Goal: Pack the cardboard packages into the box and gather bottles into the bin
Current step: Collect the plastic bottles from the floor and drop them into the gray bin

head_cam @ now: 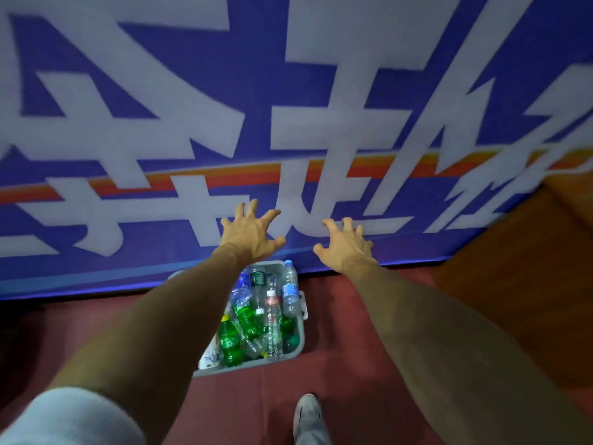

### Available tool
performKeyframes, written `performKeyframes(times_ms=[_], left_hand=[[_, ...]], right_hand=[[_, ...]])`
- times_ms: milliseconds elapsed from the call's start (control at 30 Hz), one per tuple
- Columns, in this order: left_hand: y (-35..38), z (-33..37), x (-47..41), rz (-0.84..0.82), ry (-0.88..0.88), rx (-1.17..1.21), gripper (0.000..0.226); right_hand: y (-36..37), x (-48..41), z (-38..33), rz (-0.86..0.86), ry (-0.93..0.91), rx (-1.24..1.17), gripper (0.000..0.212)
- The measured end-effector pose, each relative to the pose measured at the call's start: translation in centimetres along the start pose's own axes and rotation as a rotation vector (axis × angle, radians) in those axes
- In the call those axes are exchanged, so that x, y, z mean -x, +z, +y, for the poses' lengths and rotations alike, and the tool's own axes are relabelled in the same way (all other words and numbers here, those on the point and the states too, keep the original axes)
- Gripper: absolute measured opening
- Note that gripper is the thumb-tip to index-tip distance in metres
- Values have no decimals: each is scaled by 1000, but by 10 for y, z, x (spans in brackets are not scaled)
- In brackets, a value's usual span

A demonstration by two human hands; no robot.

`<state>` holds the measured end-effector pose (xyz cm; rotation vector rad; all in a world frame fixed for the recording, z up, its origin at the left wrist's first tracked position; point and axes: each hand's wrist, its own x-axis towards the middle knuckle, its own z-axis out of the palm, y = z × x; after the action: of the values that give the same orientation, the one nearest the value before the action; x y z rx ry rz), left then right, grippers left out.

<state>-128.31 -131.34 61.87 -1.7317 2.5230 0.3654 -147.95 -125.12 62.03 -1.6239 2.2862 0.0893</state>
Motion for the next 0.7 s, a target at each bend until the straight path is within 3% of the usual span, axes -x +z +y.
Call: performKeyframes(times_ms=[267,467,700], left_hand=[[-144,61,66,30,247,-34,71],[-185,146,134,36,507,-42,71],[-199,292,265,40,898,-39,66]], right_hand=[[-119,139,13,92,199,-44,68],[-154,279,56,222,470,-99,70],[-154,464,120,346,811,-180,65]])
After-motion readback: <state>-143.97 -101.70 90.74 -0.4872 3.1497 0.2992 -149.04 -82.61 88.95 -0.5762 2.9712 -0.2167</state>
